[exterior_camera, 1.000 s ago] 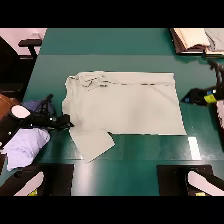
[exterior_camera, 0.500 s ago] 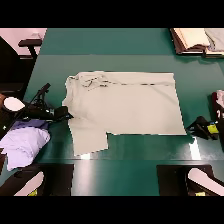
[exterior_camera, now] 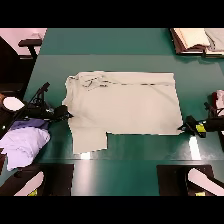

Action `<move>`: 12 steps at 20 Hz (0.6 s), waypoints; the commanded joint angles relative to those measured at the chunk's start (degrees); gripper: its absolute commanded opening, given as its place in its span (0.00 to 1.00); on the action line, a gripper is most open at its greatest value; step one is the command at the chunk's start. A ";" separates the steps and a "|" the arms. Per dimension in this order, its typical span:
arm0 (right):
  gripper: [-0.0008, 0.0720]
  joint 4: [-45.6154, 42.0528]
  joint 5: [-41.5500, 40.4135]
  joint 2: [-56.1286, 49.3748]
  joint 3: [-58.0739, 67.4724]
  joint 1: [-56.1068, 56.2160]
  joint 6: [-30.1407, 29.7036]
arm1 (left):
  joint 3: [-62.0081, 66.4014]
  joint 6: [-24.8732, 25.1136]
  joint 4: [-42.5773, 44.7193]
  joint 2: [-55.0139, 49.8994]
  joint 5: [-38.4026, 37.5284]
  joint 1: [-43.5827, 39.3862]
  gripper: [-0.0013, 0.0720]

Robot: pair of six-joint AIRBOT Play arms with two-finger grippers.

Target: Fold the shirts.

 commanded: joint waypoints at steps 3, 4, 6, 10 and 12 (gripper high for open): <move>0.04 0.52 0.83 4.96 7.32 5.57 -0.66 | 4.44 -1.18 1.51 7.39 -1.90 0.02 0.05; 0.04 0.55 0.81 7.61 11.15 6.32 -0.63 | 8.02 -2.32 3.08 10.05 -2.84 0.02 0.05; 0.04 0.50 0.24 13.27 21.31 7.50 -0.66 | 17.64 -3.63 5.64 14.23 -4.76 0.02 0.05; 0.04 -0.11 -4.85 20.87 45.00 7.74 -1.22 | 43.69 -4.72 6.64 16.20 -4.50 0.02 0.05; 0.04 -2.69 -5.11 22.77 55.04 7.08 -1.22 | 55.80 -5.11 7.32 16.20 -2.01 0.02 0.05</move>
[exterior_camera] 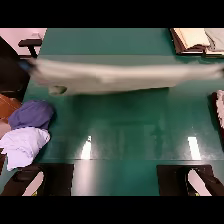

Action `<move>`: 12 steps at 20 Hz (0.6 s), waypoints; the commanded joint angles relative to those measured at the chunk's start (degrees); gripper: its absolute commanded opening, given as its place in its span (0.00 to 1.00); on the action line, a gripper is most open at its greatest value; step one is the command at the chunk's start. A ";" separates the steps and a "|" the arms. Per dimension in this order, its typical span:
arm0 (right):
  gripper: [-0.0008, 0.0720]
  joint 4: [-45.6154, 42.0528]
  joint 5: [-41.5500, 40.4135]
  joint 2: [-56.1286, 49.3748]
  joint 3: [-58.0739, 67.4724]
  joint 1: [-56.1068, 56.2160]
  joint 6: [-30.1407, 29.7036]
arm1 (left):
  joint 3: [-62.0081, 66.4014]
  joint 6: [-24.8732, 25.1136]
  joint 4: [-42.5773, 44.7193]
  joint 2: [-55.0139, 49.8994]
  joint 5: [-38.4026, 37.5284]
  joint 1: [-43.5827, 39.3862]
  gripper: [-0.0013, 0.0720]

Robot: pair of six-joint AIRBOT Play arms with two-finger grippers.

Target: Fold the shirts.

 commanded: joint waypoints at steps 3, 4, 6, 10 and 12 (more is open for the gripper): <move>0.04 -3.45 -1.03 5.22 24.50 -3.19 -0.22 | 29.97 -2.80 2.47 0.85 5.07 0.02 0.05; 0.04 -4.35 -0.26 5.64 26.91 -4.76 -0.15 | 33.88 -3.82 3.19 0.85 5.42 0.02 0.05; 0.04 -5.16 2.97 5.33 31.01 -8.26 0.24 | 39.80 -5.84 6.86 0.57 6.34 0.04 0.05; 0.04 -4.76 10.86 0.31 37.46 -10.56 2.84 | 40.00 -8.63 13.22 -0.96 2.40 0.02 0.05; 0.04 -4.85 13.44 -3.19 36.72 -8.22 4.26 | 37.16 -8.61 12.98 -4.42 -3.87 0.02 0.05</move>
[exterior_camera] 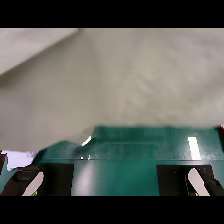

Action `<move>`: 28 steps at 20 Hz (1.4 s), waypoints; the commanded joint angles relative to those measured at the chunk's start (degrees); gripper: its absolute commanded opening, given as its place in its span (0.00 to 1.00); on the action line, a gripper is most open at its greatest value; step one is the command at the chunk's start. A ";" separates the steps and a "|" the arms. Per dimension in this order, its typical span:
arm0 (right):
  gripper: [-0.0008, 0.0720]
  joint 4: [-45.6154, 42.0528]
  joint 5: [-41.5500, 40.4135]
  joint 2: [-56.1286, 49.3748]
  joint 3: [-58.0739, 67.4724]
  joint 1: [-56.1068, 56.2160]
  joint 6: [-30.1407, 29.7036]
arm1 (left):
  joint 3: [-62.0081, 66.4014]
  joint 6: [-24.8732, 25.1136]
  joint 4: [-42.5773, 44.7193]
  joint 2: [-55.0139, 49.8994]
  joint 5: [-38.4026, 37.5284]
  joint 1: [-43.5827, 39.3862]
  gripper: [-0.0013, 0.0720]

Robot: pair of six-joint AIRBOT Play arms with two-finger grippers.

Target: Fold the shirts.

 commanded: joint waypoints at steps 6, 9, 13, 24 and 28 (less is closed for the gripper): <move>0.03 -13.53 8.35 -18.84 -11.26 18.08 5.79 | -15.93 1.95 -3.06 -20.52 -15.63 0.07 0.06; 0.03 -15.69 7.91 -29.14 -15.85 22.01 6.45 | -22.82 4.22 -4.42 -30.93 -14.40 0.07 0.06; 0.03 -15.61 3.48 -44.00 -13.51 22.69 6.43 | -24.30 6.84 -4.57 -45.77 -4.79 0.07 0.06; 0.04 -15.89 2.38 -58.49 3.48 22.58 6.34 | -24.13 11.52 -6.01 -53.88 4.92 0.07 0.06; 0.04 -15.69 0.24 -53.57 -10.21 22.67 6.34 | -28.63 15.72 -5.70 -53.92 -2.25 0.07 0.06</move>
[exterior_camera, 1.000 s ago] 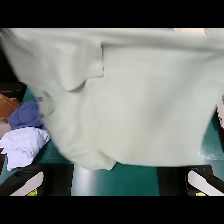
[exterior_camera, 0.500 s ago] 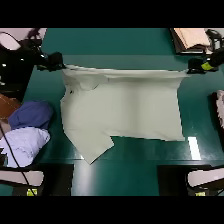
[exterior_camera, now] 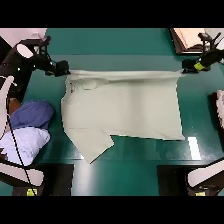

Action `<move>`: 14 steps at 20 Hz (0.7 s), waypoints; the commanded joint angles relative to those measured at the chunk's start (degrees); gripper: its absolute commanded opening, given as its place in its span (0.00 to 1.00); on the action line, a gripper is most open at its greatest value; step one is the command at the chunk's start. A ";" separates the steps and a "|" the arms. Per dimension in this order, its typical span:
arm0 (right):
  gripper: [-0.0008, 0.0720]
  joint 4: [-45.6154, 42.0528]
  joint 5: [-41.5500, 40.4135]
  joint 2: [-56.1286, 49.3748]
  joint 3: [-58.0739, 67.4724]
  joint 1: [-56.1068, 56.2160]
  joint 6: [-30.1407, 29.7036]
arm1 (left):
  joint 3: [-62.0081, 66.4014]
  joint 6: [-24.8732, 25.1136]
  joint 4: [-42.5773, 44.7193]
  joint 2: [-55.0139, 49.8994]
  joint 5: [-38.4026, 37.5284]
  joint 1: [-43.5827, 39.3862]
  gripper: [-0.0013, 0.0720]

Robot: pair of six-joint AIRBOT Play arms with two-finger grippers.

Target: Fold the shirts.

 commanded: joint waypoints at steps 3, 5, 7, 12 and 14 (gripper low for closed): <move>0.04 1.09 -2.75 4.42 -14.97 0.39 0.00 | -8.33 2.82 0.02 -0.20 -3.58 0.02 0.06; 0.04 4.04 -3.39 5.09 -17.94 0.26 0.02 | -10.86 2.69 0.22 -0.20 -3.19 0.04 0.06; 0.43 7.87 -3.19 5.09 -18.38 -0.42 -0.02 | -11.34 0.59 0.22 -0.17 -2.80 0.04 0.52; 0.58 17.97 1.73 9.11 -16.79 -2.93 -2.62 | -12.02 -2.75 2.86 4.87 -9.97 0.02 0.68; 0.58 17.92 1.99 15.19 -20.76 -3.34 -2.69 | -17.92 -4.66 7.89 12.33 -10.60 0.02 0.68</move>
